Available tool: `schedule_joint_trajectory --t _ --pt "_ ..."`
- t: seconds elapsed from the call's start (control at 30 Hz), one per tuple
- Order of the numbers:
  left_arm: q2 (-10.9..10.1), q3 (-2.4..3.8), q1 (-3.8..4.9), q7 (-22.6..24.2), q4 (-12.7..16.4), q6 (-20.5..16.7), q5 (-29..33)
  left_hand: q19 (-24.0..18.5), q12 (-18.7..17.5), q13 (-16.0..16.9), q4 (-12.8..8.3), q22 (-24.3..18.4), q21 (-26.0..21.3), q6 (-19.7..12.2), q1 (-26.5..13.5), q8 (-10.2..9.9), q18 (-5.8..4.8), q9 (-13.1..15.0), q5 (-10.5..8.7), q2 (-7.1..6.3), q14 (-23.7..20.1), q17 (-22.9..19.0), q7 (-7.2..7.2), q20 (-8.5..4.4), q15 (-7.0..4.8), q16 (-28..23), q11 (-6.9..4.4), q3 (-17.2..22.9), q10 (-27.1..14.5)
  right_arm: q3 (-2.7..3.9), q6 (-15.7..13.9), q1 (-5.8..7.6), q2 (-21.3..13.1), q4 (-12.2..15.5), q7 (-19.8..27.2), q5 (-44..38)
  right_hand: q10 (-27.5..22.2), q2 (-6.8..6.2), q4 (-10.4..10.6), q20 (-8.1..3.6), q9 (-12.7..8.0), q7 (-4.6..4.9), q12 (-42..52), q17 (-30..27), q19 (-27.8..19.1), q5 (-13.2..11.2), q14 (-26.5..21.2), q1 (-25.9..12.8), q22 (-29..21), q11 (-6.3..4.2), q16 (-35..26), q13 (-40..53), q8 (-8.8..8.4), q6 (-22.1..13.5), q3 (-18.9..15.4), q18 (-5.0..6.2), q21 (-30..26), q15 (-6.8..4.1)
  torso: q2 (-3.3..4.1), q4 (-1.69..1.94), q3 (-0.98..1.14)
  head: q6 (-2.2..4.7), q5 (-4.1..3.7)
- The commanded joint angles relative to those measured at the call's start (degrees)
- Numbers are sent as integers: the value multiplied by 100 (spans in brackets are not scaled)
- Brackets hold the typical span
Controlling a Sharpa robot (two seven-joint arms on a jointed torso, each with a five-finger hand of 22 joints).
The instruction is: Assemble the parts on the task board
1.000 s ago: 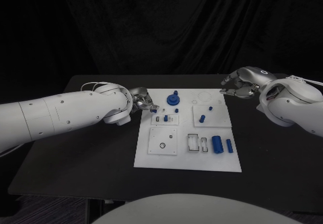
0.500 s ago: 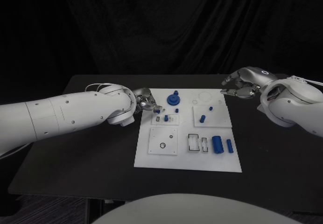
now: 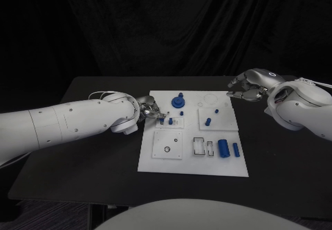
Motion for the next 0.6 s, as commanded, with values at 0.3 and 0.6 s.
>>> schedule_joint_trajectory --t 0.3,0.6 --pt "-14 6 -41 137 23 -62 -364 113 20 1493 51 1098 -23 15 -94 -16 6 33 -98 -7 595 1507 43 -13 -23 15 -4 30 607 4 -1 -14 4 0 -72 -18 474 -16 -36 5 -9 0 -36 1198 -26 35 470 57 994 36 -29 1388 -32 57 3 29 -18 43 -8 1 -12 -1 29" --pt "-39 6 -53 106 13 -44 -425 111 20 1493 86 1099 -30 21 -145 -12 8 50 -175 -15 595 1507 44 -10 -22 15 -3 21 607 4 16 -14 2 -5 -83 -18 471 -15 -40 6 -12 0 -39 1196 -29 42 469 63 992 36 -32 1385 -34 58 5 31 -28 43 -9 5 1 -1 26"
